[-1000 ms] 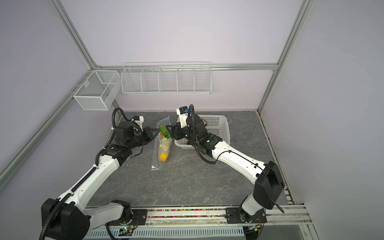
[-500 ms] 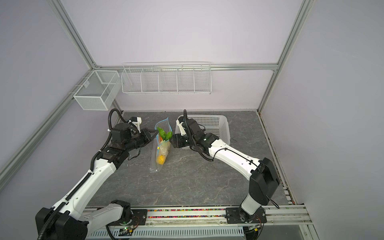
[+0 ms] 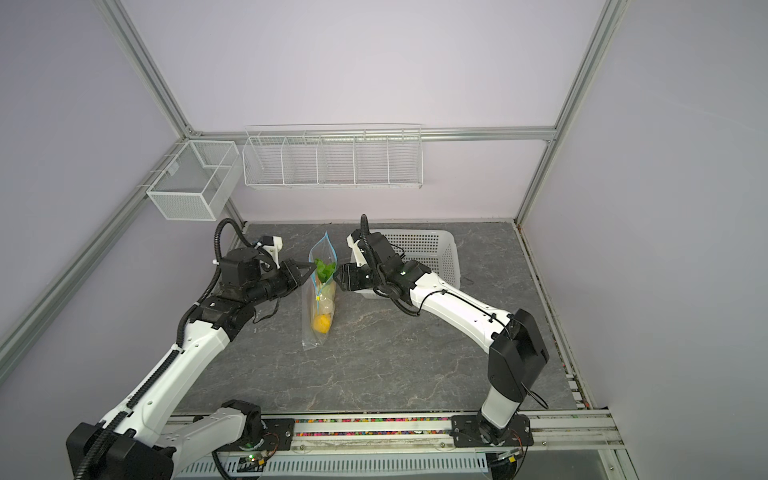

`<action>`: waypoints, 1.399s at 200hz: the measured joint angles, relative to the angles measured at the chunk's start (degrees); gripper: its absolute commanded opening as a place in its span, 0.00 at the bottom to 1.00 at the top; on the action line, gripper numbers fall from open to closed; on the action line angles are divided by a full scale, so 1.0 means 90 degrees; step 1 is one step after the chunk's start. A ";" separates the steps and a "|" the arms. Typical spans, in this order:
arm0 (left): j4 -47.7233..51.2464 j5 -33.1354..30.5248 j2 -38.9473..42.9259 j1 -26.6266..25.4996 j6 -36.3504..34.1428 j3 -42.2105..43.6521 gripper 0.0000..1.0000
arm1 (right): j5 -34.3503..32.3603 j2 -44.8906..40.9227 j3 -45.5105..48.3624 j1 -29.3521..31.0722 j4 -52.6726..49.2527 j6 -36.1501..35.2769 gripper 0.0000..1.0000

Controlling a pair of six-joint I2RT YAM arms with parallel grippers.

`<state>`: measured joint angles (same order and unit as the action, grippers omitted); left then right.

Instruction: Place the food in the zip-top bag and seal the zipper

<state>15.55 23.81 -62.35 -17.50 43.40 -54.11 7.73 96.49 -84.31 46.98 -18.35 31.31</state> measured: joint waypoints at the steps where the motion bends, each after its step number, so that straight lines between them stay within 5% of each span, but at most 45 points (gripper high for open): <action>1: 0.0000 0.0002 0.0000 0.0000 0.0000 0.0000 0.00 | 0.0000 -0.0002 0.0000 0.0000 -0.0005 -0.0002 0.61; 111: 0.0165 0.0032 0.0000 0.0017 -0.0148 -0.0083 0.00 | 0.0301 0.0811 -0.1056 0.0005 -0.0503 0.0335 0.44; 226: 0.0029 0.0151 -0.0090 0.0017 -0.0092 -0.0024 0.00 | 0.0216 0.0962 -0.1693 0.0005 -0.1154 0.0279 0.53; 280: 0.0160 0.0172 -0.0083 0.0017 -0.0204 -0.0022 0.00 | 0.0092 0.1557 -0.2472 -0.0087 -0.1515 0.0095 0.42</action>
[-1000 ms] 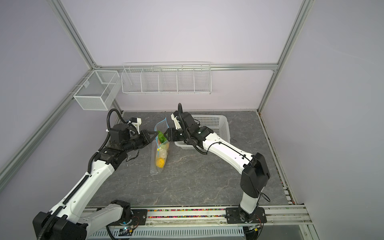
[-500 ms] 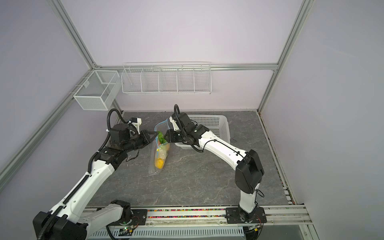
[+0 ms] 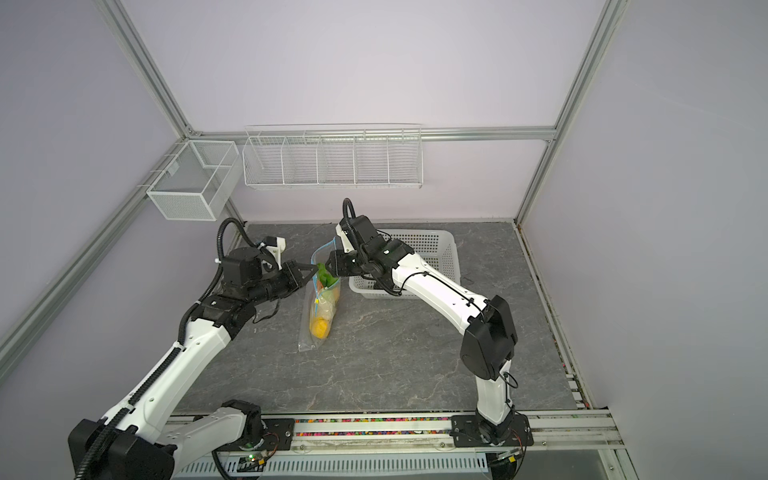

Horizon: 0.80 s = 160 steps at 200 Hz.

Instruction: Place the food in the zip-top bag and seal the zipper

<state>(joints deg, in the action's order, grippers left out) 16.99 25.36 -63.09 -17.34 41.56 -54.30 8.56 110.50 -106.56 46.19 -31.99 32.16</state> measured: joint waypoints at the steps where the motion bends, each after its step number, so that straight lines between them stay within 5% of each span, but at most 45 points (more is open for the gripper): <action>1: 0.0002 0.0000 0.0002 0.0000 -0.0002 0.0000 0.00 | 0.0002 0.0017 -0.0019 -0.0005 -0.0012 -0.0005 0.41; 34: 0.0063 -0.0002 0.0058 0.0000 -0.0029 0.0034 0.00 | -0.0022 0.0248 -0.0151 -0.0168 -0.0146 -0.0085 0.33; 101: 0.0153 -0.0002 0.0095 0.0010 -0.0029 0.0129 0.00 | -0.0012 0.0328 -0.0296 -0.0219 -0.0209 -0.0100 0.32; 160: 0.0155 -0.0002 0.0092 0.0012 -0.0029 0.0129 0.00 | 0.0129 0.0338 -0.0350 -0.0219 -0.0211 -0.0090 0.17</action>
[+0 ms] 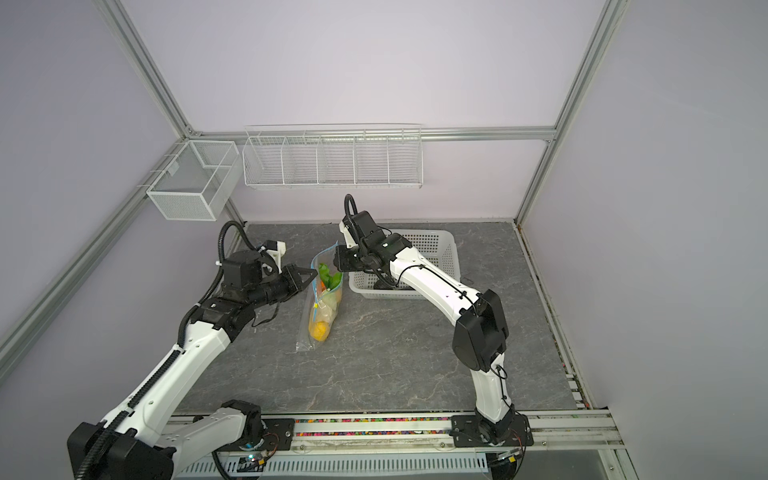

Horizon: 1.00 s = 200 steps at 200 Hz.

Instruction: Place the food in the zip-top bag and seal the zipper

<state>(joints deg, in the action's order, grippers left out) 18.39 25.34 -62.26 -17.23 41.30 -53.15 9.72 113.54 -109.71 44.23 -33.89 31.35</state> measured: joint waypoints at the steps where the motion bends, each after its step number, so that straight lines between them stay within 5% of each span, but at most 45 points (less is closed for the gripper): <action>1: 0.0000 0.0000 0.0000 0.0000 -0.0002 0.0000 0.00 | 0.0007 0.0000 0.0000 0.0000 0.0000 0.0012 0.17; 56: 0.0515 -0.0102 -0.0034 0.0119 -0.0182 -0.0425 0.00 | 0.0182 0.0000 0.0000 0.0012 0.0029 0.0044 0.07; 134: 0.2081 -0.1086 0.0233 0.0277 -0.0984 -0.1875 0.00 | 0.0430 0.0000 -0.0325 0.0141 0.0092 0.0049 0.07; 200: 0.2419 -0.1518 0.0301 0.0291 -0.1462 -0.1916 0.00 | 0.0568 0.0005 -0.0027 0.0325 0.0517 0.0185 0.07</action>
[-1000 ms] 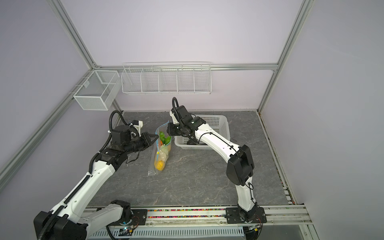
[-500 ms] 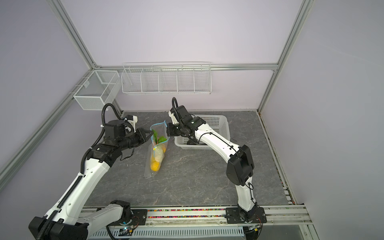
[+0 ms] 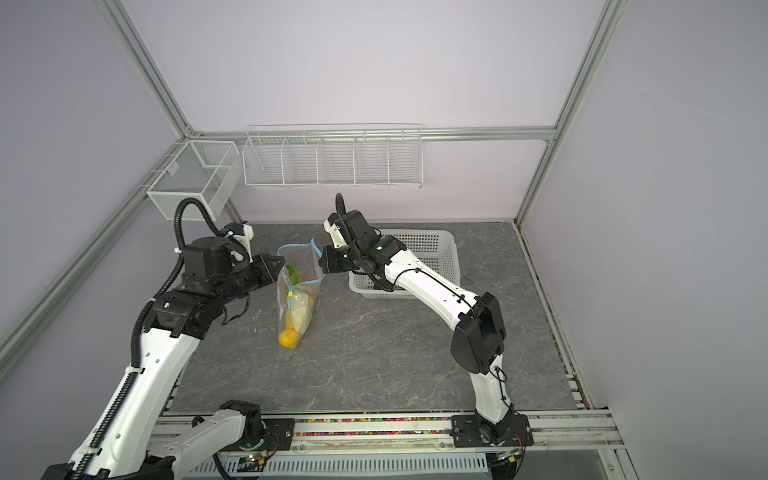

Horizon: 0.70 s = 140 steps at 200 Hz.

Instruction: Place the food in the zip-top bag and seal the zipper

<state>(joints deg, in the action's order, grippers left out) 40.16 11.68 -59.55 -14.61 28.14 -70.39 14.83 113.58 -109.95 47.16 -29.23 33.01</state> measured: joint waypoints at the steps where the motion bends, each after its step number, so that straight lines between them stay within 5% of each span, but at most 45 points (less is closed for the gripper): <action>1: -0.0002 0.0002 0.0000 0.0000 0.0000 0.0005 0.00 | -0.0002 -0.0002 0.0029 0.0000 0.0012 0.0002 0.08; 140: -0.1880 0.2373 -0.0440 0.0000 0.0823 0.1542 0.00 | -0.0364 -0.1285 0.1372 -0.0554 0.0010 -0.0306 0.42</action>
<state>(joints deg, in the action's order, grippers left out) 23.24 33.04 -63.51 -14.61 35.55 -56.51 11.55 102.02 -97.60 42.17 -29.15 30.26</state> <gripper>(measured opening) 0.047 0.406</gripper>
